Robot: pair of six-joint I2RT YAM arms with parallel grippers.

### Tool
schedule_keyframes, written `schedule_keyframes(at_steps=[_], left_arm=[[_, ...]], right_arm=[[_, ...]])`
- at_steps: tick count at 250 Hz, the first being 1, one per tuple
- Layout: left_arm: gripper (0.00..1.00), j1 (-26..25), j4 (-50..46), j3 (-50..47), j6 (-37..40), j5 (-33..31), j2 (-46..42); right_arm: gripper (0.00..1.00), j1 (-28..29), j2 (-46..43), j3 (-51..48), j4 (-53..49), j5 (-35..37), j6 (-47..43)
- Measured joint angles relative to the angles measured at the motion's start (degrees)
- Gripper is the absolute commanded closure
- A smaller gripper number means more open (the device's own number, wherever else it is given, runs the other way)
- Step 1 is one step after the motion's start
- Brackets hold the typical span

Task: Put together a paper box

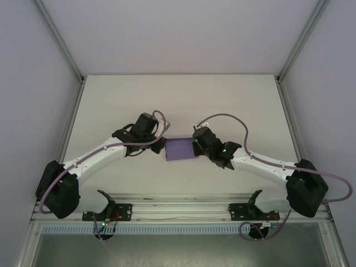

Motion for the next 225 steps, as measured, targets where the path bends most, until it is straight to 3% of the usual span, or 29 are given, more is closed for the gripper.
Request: schedule_keyframes(at_steps=[44,120,225], left_arm=[[1.0,0.02,-1.86,0.48,-10.27,2.69,0.0],[1.0,1.9,-10.38,5.03,-18.58,7.91,1.09],[1.0,1.75,-10.84,6.82,-28.15,6.36,3.76]], right_arm=[[1.0,2.16,0.68,0.0,-0.15,4.28,-2.91],[1.0,6.82,2.27,-1.33,2.71,12.28,-6.29],[1.0,8.07,1.97,-3.3,5.84,14.99,-5.7]])
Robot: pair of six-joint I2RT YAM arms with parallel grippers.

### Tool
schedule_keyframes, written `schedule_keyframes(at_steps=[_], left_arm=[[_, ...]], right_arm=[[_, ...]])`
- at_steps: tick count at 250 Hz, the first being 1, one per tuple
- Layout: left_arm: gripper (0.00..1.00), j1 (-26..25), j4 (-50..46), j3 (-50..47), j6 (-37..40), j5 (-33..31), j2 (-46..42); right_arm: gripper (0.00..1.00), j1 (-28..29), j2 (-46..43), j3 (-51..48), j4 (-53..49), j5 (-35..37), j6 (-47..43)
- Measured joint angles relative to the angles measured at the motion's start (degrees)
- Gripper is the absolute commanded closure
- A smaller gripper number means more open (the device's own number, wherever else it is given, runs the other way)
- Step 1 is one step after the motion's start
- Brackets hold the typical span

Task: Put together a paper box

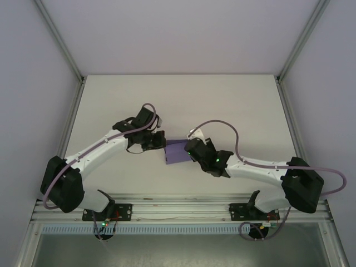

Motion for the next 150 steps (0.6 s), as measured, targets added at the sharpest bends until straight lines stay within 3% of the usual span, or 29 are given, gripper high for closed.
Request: schedule_keyframes(at_steps=[89,150], left_arm=[[1.0,-9.33,4.72,-5.55,4.52,-12.44,-4.59],[1.0,-18.95,12.33,-11.26,-0.94,-27.34,-6.21]], right_arm=[[1.0,0.24,-0.81,-2.27,2.58,2.27,1.64],[1.0,2.51,-1.66,-5.95,7.04,6.88,4.17]])
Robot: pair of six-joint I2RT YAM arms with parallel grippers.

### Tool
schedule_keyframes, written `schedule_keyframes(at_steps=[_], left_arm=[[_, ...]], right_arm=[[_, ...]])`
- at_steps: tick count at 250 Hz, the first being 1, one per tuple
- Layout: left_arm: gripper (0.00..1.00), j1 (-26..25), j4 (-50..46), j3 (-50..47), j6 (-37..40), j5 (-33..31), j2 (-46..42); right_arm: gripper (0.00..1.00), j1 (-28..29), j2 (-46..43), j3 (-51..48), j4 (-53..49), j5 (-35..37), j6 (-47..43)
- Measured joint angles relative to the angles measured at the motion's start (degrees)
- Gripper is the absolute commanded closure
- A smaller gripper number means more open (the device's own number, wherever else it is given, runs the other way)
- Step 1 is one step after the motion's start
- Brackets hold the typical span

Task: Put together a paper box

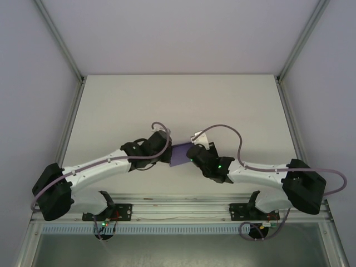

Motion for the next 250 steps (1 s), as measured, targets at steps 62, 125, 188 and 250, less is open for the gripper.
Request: schedule_keyframes(at_steps=[62,125,188,250], left_arm=[[1.0,-4.87,6.6,-1.7,-4.22,-11.04,3.85],[1.0,-5.84,13.46,-3.43,-3.89,-12.59,4.74],[1.0,-6.1,15.21,-3.37,-2.78,-12.13,5.38],[1.0,-6.1,15.32,-2.58,-1.4,-11.28,6.12]], right_arm=[[0.87,0.28,-0.55,-0.92,-0.15,2.82,4.98],[0.52,-0.42,-7.06,-1.66,-5.35,-2.75,10.36],[0.32,-5.7,-18.62,-1.55,-7.39,-12.83,12.39],[0.42,-13.4,-17.99,3.69,-13.11,-19.02,15.47]])
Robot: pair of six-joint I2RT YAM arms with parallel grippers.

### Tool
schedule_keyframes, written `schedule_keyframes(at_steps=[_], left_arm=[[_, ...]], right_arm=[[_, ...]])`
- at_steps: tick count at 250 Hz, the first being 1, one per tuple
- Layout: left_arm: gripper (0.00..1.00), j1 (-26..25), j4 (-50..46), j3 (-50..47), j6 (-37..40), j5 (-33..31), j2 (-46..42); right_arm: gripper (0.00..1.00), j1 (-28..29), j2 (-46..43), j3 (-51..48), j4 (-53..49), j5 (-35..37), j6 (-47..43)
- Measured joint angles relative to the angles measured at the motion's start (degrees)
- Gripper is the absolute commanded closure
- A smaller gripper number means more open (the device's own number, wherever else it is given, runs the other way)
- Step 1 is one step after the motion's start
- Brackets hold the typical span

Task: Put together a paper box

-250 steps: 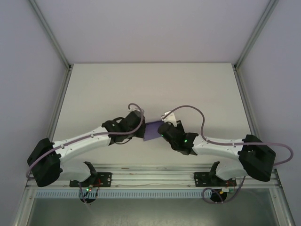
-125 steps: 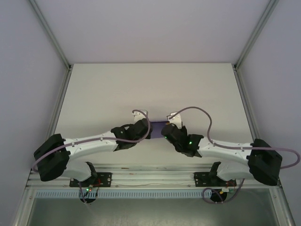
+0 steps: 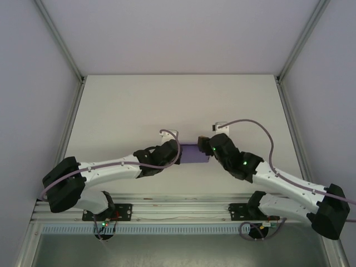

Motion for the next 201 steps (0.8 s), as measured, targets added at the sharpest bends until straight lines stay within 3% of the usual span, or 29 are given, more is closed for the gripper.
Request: schedule_keyframes(at_steps=[31,81,126,143,172,201], left_arm=[[1.0,0.02,-0.04,0.79,0.68,0.2,0.7],[0.99,0.02,0.0,1.55,1.33,0.61,1.49],[0.84,0.04,-0.31,1.7,2.93,1.46,1.29],[0.73,0.13,-0.98,1.7,4.15,2.64,0.79],[0.57,0.83,-2.16,1.84,7.52,7.67,-0.59],[0.48,2.29,-5.46,1.9,9.51,12.37,-1.55]], right_arm=[[0.46,-4.31,2.49,0.92,-1.33,-3.39,2.08],[0.62,-6.82,5.46,-0.74,-1.57,-8.13,3.85],[0.72,-7.41,6.27,-3.5,1.53,-10.47,6.49],[0.74,-7.45,6.27,-4.63,3.13,-11.1,7.45],[0.76,-7.56,6.25,-5.92,5.55,-11.87,8.7],[0.76,-7.56,6.25,-6.69,7.13,-12.0,9.66]])
